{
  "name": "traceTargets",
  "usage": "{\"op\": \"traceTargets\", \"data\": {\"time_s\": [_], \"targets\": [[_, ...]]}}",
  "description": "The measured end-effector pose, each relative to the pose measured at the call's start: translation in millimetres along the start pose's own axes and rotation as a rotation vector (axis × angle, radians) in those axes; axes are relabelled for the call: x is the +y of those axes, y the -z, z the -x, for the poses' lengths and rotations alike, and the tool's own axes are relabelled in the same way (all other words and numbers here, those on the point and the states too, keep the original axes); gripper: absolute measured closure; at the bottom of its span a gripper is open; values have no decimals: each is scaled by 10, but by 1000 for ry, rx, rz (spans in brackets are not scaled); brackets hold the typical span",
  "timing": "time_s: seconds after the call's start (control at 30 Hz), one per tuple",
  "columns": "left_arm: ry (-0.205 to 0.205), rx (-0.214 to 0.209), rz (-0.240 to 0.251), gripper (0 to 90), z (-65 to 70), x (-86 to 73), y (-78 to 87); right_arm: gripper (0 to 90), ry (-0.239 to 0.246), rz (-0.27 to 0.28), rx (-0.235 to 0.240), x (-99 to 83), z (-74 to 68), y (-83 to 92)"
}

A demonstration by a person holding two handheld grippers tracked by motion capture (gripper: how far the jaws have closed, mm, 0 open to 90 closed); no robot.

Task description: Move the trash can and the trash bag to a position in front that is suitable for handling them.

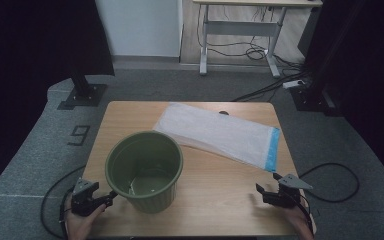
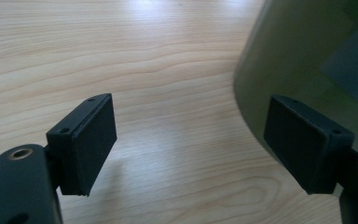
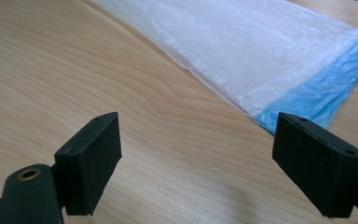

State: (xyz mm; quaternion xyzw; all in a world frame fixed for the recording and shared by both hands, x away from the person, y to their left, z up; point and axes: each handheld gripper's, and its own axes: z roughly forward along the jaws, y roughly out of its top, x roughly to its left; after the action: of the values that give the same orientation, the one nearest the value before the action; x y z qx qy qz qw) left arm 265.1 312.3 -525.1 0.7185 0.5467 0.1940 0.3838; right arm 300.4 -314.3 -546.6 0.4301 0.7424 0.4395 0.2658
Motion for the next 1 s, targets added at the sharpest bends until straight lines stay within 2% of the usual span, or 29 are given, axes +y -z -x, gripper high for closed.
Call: {"op": "traceTargets", "data": {"time_s": [0.07,0.17,0.2,0.23,0.27,0.43,0.47,0.5,0.53,0.6,0.63,0.67,0.7,0.73,0.77,0.8,0.83,0.87,0.97,1.0], "targets": [[-32,13,-16,151,25,7,-17,148,-4,11,-10,6,1,13],[-44,6,-14,148,28,10,-4,148,-18,20,-7,6,5,33],[-42,-1,7,148,21,11,30,149,-47,34,8,5,19,57],[-42,-1,7,147,21,11,30,149,-47,34,8,5,19,57],[-41,-13,30,147,11,12,78,149,-48,37,2,2,30,73],[-70,-34,44,141,-8,19,186,149,-77,45,9,-7,78,70],[-68,-64,69,143,-27,28,257,149,-82,46,6,-8,100,67],[-68,-64,69,142,-27,28,257,149,-82,46,6,-8,100,67],[-65,-84,85,142,-27,30,286,149,-84,46,4,-9,111,65],[-97,-129,98,142,19,39,333,151,-95,47,-1,-7,142,52],[-97,-129,98,142,19,39,333,151,-95,47,-1,-7,142,52],[-140,-163,88,142,92,48,336,154,-101,45,-1,1,156,34],[-140,-163,88,140,92,48,336,154,-101,45,-1,1,156,34],[-185,-188,82,139,180,66,328,159,-106,41,4,11,162,11],[-185,-188,82,136,180,66,328,159,-106,41,4,11,162,11],[-218,-207,80,132,256,94,321,160,-95,37,5,13,152,-5],[-218,-207,80,128,256,94,321,160,-95,37,5,13,152,-5],[-244,-237,76,123,309,120,313,161,-84,34,6,11,137,-2],[-267,-260,69,113,356,140,296,166,-78,36,13,12,126,17],[-286,-284,63,106,395,162,270,168,-75,38,15,12,119,30]]}}
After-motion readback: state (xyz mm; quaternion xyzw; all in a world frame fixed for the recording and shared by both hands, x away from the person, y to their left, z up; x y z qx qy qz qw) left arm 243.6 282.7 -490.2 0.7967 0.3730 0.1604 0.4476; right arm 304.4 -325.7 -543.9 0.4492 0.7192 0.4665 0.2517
